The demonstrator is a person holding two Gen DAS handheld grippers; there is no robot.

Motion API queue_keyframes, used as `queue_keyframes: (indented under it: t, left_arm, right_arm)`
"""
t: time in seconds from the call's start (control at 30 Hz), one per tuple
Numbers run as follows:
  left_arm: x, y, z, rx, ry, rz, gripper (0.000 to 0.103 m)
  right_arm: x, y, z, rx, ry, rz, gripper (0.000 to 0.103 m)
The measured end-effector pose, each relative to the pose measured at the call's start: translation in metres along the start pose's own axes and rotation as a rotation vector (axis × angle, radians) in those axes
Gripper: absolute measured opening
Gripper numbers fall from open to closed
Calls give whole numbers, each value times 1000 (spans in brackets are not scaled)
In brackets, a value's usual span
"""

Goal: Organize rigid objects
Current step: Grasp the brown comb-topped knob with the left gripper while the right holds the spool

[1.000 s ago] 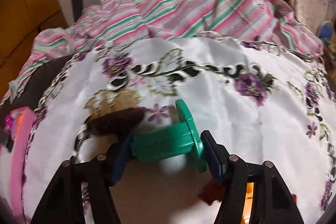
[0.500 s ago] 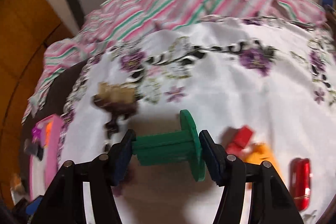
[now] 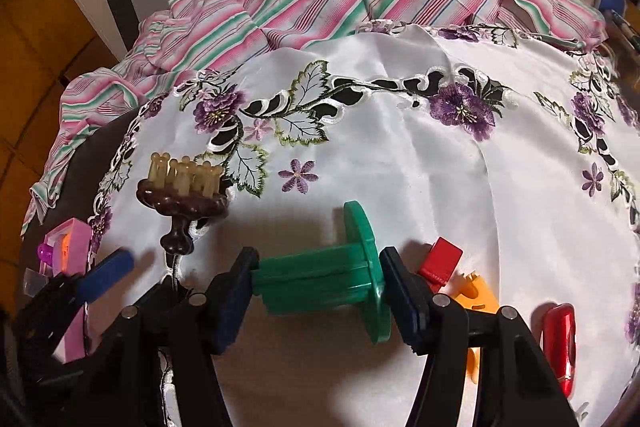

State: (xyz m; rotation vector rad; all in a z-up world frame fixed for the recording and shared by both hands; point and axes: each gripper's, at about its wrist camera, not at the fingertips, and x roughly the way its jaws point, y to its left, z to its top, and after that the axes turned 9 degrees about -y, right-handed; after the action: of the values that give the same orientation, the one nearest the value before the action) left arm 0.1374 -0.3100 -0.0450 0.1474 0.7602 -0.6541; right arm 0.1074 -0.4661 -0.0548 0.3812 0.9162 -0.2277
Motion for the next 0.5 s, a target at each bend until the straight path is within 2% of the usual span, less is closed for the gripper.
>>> queue_keyframes:
  t: [0.07, 0.13, 0.17, 0.27, 0.5]
  left_arm:
    - [9, 1, 2, 16, -9, 2, 54]
    - [18, 3, 2, 27, 0, 5, 46]
    - [23, 4, 1, 33, 11, 7, 34]
    - [23, 5, -3, 74, -7, -13, 24]
    - [-14, 8, -5, 47, -37, -39, 24]
  right_arm:
    - [0, -1, 0, 6, 1, 2, 63]
    - [0, 0, 0, 7, 2, 3, 63]
    - [0, 0, 0, 8, 3, 4, 63]
    - [0, 0, 0, 9, 4, 7, 63]
    - [2, 4, 0, -9, 7, 3, 62]
